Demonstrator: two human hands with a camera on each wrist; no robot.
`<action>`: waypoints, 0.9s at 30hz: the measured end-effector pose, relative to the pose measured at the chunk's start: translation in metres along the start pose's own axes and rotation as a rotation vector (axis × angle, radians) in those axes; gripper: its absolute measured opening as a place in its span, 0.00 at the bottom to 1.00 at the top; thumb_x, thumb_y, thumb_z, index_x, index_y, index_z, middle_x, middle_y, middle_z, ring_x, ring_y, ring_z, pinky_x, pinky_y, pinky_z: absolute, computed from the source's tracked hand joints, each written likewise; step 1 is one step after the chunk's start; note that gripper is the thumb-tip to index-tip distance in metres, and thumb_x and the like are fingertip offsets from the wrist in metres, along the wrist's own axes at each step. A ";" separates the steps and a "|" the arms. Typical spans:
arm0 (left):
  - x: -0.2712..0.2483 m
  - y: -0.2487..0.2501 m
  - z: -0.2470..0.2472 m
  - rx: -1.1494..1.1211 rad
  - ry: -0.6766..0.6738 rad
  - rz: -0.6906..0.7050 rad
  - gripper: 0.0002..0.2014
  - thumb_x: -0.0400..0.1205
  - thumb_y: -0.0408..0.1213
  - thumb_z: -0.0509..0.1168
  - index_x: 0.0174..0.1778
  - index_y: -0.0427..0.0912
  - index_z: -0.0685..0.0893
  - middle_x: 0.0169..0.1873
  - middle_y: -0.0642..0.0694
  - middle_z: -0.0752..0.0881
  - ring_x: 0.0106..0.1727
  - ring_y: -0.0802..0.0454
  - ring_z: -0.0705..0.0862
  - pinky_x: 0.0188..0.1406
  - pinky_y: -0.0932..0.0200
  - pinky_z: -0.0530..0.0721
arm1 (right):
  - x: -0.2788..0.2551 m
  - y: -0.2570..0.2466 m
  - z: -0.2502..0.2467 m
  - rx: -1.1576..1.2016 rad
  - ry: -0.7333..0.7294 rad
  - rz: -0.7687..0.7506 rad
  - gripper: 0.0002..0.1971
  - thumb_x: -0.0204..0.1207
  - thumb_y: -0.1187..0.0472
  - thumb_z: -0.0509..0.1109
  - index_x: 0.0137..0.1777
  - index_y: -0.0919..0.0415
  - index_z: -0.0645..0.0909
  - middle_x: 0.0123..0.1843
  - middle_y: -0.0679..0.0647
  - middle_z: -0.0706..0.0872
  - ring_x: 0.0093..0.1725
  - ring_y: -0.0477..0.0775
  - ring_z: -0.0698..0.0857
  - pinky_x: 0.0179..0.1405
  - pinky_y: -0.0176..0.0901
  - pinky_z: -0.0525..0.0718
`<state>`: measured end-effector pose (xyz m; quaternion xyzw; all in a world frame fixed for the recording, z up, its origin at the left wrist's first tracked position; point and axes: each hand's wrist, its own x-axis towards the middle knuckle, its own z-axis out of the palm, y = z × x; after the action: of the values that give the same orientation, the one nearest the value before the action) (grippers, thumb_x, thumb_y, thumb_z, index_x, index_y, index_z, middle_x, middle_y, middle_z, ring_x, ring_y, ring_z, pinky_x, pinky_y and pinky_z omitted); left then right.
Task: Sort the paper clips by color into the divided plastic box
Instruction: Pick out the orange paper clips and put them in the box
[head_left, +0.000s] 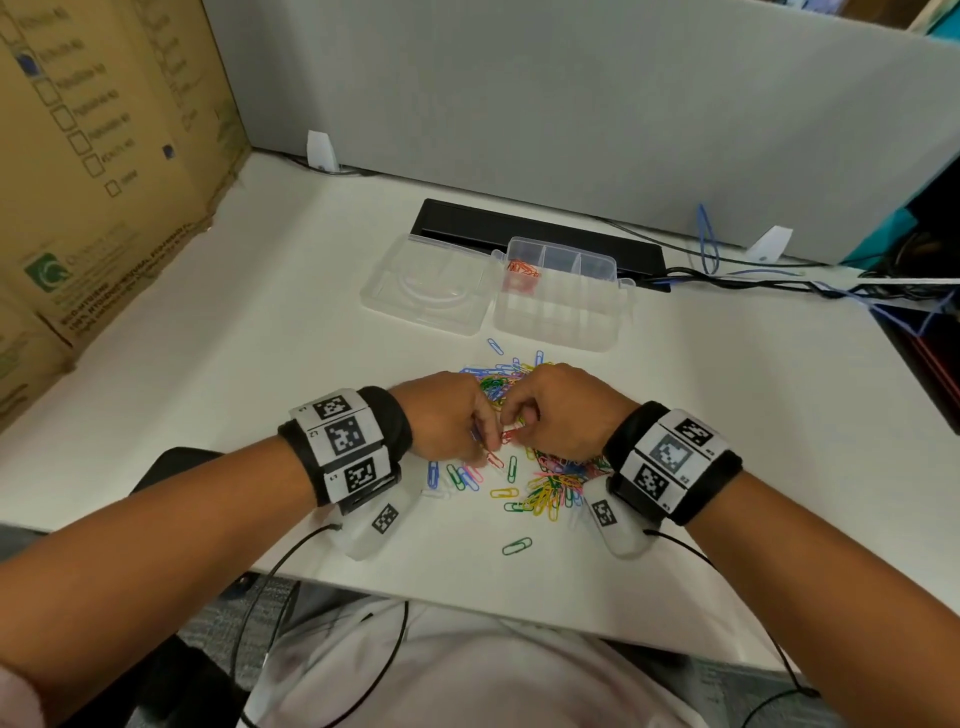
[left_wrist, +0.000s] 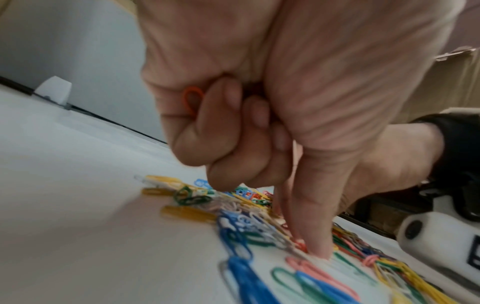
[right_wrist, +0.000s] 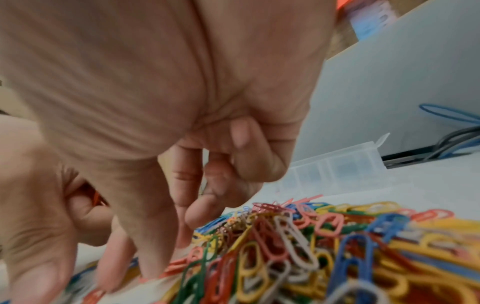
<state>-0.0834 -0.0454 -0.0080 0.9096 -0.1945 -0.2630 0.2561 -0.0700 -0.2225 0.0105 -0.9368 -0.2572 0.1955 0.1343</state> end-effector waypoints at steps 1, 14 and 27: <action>0.001 0.002 0.001 0.008 0.011 0.003 0.07 0.75 0.38 0.76 0.47 0.52 0.92 0.43 0.61 0.89 0.43 0.65 0.83 0.50 0.68 0.77 | 0.000 -0.001 -0.001 -0.017 0.004 0.004 0.04 0.72 0.59 0.75 0.44 0.47 0.89 0.31 0.40 0.76 0.33 0.41 0.74 0.37 0.40 0.72; 0.001 0.009 0.006 0.322 -0.059 -0.062 0.12 0.84 0.48 0.63 0.44 0.43 0.85 0.42 0.47 0.86 0.45 0.46 0.82 0.44 0.58 0.76 | -0.002 -0.009 0.007 -0.125 -0.005 0.006 0.02 0.69 0.59 0.74 0.38 0.52 0.84 0.34 0.43 0.78 0.43 0.51 0.82 0.39 0.41 0.75; -0.006 0.004 -0.004 0.169 -0.027 0.008 0.14 0.87 0.47 0.59 0.38 0.46 0.78 0.31 0.54 0.77 0.32 0.56 0.73 0.33 0.63 0.69 | -0.011 0.019 -0.001 0.346 0.089 0.003 0.07 0.77 0.66 0.73 0.43 0.54 0.89 0.33 0.42 0.84 0.28 0.35 0.79 0.35 0.30 0.77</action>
<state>-0.0872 -0.0445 -0.0006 0.9235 -0.2230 -0.2569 0.1771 -0.0702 -0.2441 0.0077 -0.9078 -0.2120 0.1952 0.3047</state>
